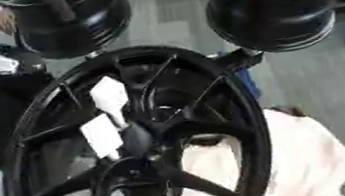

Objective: Pull the pin out of the wheel hub.

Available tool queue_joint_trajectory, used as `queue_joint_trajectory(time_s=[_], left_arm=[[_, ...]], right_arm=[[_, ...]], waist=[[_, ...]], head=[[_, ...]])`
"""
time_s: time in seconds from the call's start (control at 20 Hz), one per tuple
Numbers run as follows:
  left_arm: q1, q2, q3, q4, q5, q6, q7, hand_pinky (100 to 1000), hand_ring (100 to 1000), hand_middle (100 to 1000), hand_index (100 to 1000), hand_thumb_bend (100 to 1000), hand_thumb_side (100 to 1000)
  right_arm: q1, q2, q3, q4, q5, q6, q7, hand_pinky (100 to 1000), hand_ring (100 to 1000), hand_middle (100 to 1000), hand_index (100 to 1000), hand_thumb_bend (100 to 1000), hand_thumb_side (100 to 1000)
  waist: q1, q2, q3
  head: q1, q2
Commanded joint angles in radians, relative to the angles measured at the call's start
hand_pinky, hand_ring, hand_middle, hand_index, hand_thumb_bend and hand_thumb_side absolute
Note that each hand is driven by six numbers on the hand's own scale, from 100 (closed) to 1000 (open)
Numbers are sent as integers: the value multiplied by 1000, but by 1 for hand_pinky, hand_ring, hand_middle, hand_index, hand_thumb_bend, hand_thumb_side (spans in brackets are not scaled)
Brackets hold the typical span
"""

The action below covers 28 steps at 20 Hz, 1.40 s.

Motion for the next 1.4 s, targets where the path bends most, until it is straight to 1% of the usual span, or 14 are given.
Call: queue_joint_trajectory(time_s=[0.05, 0.25, 0.35, 0.45, 0.75, 1.0, 1.1, 1.15, 1.4], left_arm=[[-26, 22, 24, -13, 4, -22, -22, 843, 801, 729, 862, 300, 404], [-28, 27, 50, -26, 16, -16, -22, 844, 799, 724, 854, 260, 350], [-28, 29, 61, -33, 23, -10, -22, 844, 798, 724, 856, 275, 362], [-26, 28, 58, -33, 22, -6, -22, 844, 803, 730, 864, 286, 380], [-25, 8, 9, -2, 0, -22, -22, 851, 828, 766, 891, 337, 436], [-26, -19, -38, 58, -46, -48, -22, 852, 833, 773, 894, 370, 440], [-28, -32, -48, 84, -63, -63, -22, 851, 833, 773, 893, 376, 436], [-30, -38, -52, 96, -76, -70, -22, 852, 835, 775, 893, 396, 428], [-25, -70, -73, 167, -142, -115, -22, 850, 834, 773, 890, 411, 440]], right_arm=[[-12, -33, -11, -12, 3, 0, 1, 788, 679, 592, 757, 100, 730], [-12, -32, -11, -11, 1, 0, 2, 788, 680, 592, 757, 100, 730], [-12, -32, -11, -11, 1, -1, 2, 788, 680, 592, 757, 100, 729], [-12, -32, -11, -11, 1, -1, 2, 788, 680, 592, 757, 100, 729], [-13, -29, -11, -10, -1, -2, 3, 788, 680, 592, 757, 100, 729], [-14, -27, -9, -10, -2, -2, 4, 787, 680, 592, 757, 100, 730], [-14, -27, -9, -10, -3, -2, 5, 787, 680, 592, 757, 100, 730], [-15, -26, -9, -10, -3, -3, 5, 787, 679, 592, 757, 100, 730], [-16, -24, -9, -11, -5, -4, 5, 787, 679, 592, 757, 100, 730]], waist=[[-1, -15, -2], [-2, -15, -1], [-3, -15, 0], [-3, -16, -1], [-3, -15, -4], [-1, -15, -8], [-1, -15, -9], [-1, -15, -9], [-1, -14, -12]], head=[[-1, -3], [-2, -2], [-1, -2], [-1, -3], [-1, -9], [-2, -16], [-2, -18], [-2, -19], [0, -19]])
